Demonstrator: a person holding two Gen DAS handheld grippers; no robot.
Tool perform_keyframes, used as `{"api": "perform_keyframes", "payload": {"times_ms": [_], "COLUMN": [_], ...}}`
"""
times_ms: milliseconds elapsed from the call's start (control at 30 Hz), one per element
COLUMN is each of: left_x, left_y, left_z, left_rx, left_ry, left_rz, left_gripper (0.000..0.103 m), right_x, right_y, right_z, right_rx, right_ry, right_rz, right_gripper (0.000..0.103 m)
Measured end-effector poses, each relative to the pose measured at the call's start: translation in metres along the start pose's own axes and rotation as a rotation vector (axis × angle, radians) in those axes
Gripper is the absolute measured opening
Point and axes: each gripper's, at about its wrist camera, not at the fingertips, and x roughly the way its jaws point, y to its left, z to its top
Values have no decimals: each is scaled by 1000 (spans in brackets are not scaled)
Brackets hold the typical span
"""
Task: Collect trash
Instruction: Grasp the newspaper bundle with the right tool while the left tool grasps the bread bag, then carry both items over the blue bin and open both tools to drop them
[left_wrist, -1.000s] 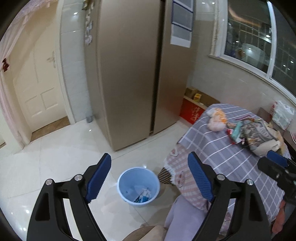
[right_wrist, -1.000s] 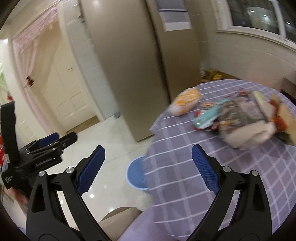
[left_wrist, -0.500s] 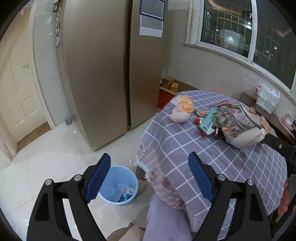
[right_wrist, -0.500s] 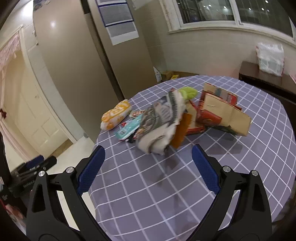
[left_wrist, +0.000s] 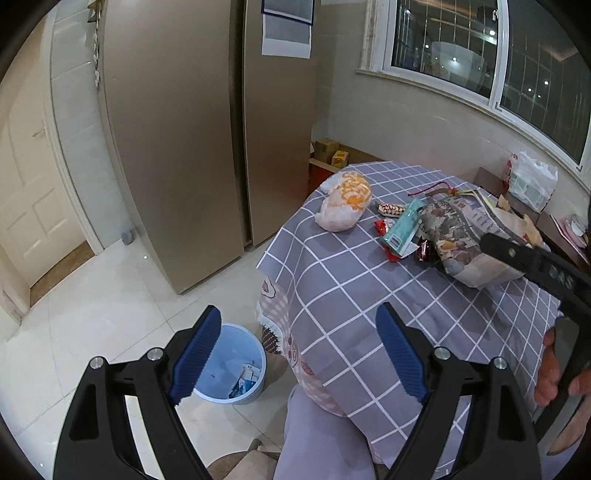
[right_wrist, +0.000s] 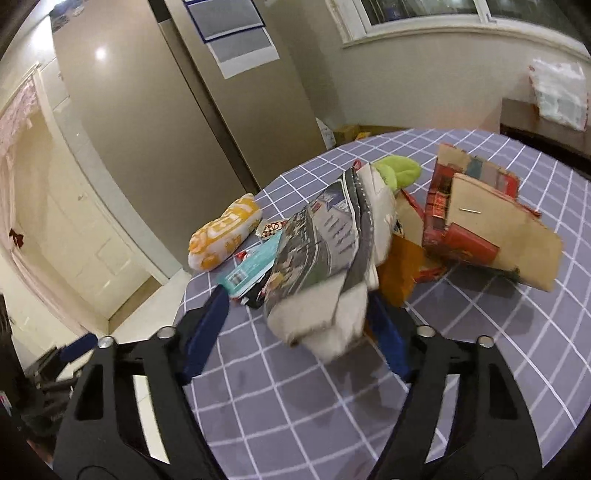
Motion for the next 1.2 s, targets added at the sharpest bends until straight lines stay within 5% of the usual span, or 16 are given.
{"api": "perform_keyframes", "payload": {"times_ms": [267, 467, 700, 833, 900, 933, 967, 1200], "left_x": [20, 38, 87, 121, 130, 134, 136, 119], "left_y": [-6, -13, -25, -27, -26, -25, -25, -17], "left_z": [8, 31, 64, 77, 80, 81, 81, 72], "left_rx": [10, 28, 58, 25, 8, 1, -6, 11], "left_ry": [29, 32, 73, 116, 102, 102, 108, 68], "left_rz": [2, -2, -12, -86, -123, -123, -128, -140], "left_gripper": [84, 86, 89, 89, 72, 41, 33, 26], "right_x": [26, 1, -23, -19, -13, -11, -8, -7], "right_y": [-13, -7, -3, -5, -10, -10, -10, -8], "right_z": [10, 16, 32, 32, 31, 31, 31, 32], "right_rx": [43, 20, -10, -8, 10, 12, 13, 16], "right_ry": [33, -27, -73, -53, -31, -27, -25, -25], "right_rz": [36, 35, -9, -36, -40, -50, -57, -56], "right_gripper": [20, 8, 7, 7, 7, 7, 7, 7]}}
